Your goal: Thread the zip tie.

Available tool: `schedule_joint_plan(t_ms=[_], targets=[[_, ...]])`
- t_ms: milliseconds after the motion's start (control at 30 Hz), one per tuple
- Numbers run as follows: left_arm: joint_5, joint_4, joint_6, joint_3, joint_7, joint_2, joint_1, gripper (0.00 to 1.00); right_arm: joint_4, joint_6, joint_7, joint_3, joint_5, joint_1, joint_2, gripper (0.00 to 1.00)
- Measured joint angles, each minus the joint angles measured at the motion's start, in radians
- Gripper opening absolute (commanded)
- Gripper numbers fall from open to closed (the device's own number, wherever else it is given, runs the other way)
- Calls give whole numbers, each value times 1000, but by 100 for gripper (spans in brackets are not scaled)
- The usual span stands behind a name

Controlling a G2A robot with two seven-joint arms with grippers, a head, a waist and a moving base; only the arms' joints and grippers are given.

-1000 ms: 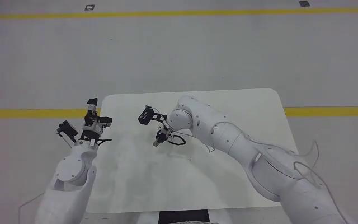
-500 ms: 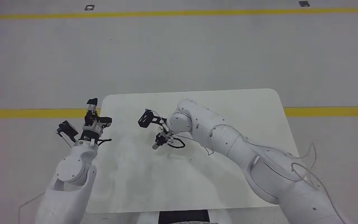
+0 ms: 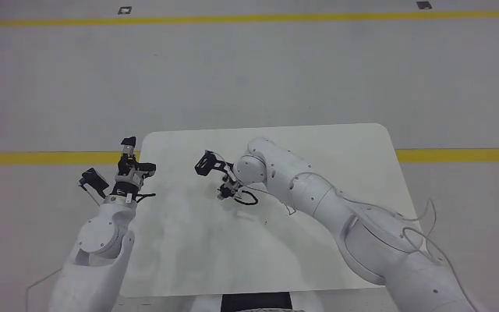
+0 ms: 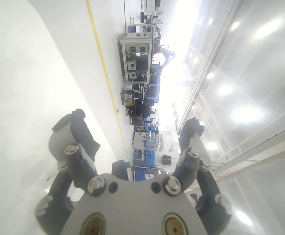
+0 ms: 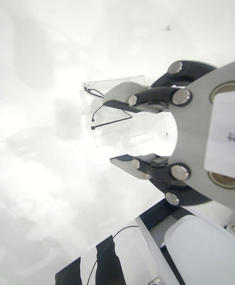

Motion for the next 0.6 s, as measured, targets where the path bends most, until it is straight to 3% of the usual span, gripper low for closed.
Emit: schedule_joint_plan(t_ms=[600], targets=[[0, 0, 0, 0, 0, 0, 0, 100, 110, 18, -18, -13, -59, -3, -72, 17]])
